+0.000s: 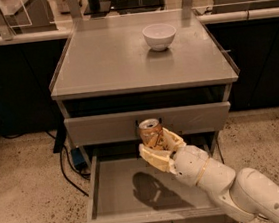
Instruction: Place orange can into middle drawer
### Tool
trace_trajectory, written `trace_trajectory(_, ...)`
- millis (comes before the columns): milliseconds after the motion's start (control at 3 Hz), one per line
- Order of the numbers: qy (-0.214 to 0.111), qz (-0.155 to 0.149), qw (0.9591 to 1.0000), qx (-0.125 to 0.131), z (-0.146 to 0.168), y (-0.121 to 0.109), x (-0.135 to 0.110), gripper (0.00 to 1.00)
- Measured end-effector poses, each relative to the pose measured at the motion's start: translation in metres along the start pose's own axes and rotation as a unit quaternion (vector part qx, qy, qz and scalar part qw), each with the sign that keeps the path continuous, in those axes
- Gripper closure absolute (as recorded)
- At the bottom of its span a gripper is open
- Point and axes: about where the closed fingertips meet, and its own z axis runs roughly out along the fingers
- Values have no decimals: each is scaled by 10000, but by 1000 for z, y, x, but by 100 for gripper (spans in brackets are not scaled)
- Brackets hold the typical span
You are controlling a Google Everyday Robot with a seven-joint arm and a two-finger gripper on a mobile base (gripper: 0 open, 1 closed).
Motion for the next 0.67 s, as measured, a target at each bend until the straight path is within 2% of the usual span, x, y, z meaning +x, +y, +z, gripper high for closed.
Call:
trace_trajectory(333, 3, 1, 10000, 0, 0, 0, 0, 100)
trace_trajectory(667, 361, 126, 9993, -30, 11, 3, 50, 100)
